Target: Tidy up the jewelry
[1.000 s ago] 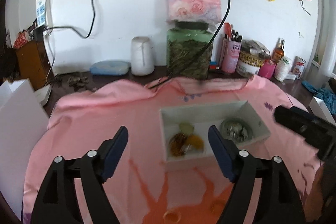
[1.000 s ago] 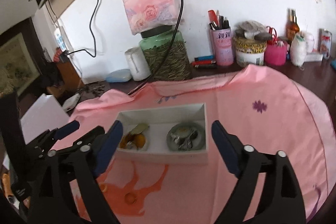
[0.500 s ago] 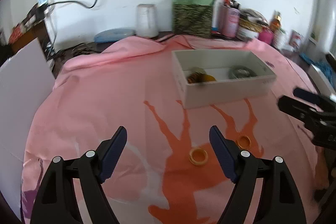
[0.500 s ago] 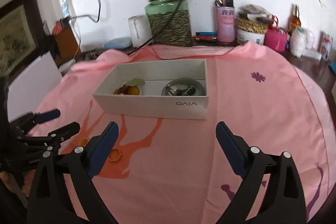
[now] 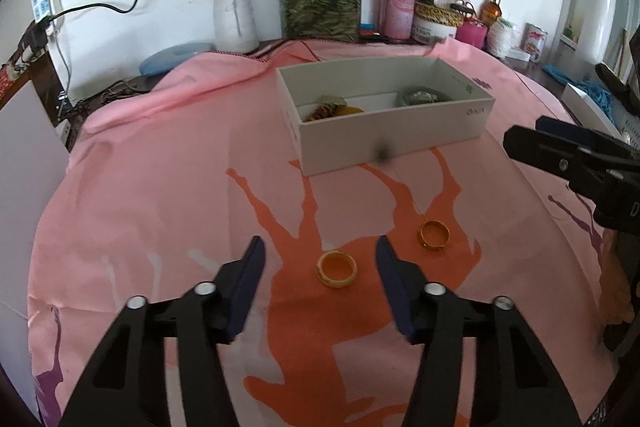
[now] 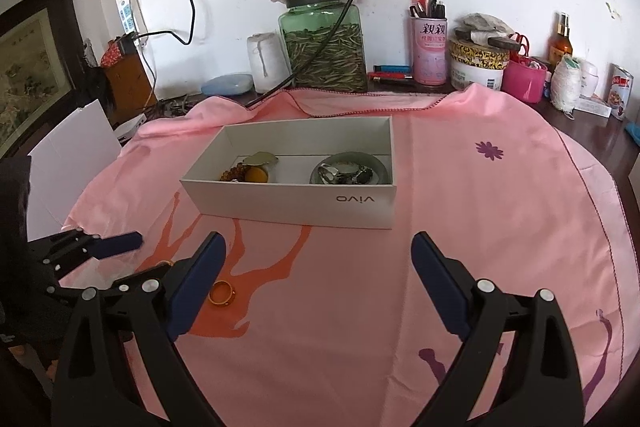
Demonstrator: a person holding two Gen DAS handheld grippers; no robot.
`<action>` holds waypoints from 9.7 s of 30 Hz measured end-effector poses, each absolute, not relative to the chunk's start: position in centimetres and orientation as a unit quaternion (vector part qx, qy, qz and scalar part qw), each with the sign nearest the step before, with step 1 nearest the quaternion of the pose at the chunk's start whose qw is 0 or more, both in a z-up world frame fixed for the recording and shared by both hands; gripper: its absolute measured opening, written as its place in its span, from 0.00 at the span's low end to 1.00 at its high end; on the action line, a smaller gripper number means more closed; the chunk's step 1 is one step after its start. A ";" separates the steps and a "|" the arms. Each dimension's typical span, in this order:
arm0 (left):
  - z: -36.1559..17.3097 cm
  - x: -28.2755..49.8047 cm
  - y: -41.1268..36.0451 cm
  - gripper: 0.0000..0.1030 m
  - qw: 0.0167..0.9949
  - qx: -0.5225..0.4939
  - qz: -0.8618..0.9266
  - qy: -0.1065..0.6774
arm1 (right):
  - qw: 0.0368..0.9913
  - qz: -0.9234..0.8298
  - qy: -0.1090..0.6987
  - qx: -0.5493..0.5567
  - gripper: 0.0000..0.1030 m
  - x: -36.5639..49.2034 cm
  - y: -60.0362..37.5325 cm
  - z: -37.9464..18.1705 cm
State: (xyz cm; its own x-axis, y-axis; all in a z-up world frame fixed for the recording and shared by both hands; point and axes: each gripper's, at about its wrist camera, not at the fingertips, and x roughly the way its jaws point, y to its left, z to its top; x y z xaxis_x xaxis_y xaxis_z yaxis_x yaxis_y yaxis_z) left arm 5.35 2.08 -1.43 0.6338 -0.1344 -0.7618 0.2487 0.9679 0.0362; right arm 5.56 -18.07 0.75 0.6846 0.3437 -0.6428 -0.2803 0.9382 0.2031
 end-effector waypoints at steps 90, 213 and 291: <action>4.6 10.2 -4.6 0.21 0.930 0.073 -0.115 0.340 | 0.910 0.164 0.382 0.000 0.19 8.3 -17.0 3.1; 0.0 6.4 -2.5 0.75 0.932 0.081 -0.023 0.354 | 0.933 0.114 0.339 0.035 0.55 5.1 -17.7 0.7; 0.2 10.9 -0.4 0.86 0.932 0.042 0.021 0.360 | 0.923 0.091 0.372 0.035 0.81 10.6 -17.6 -0.2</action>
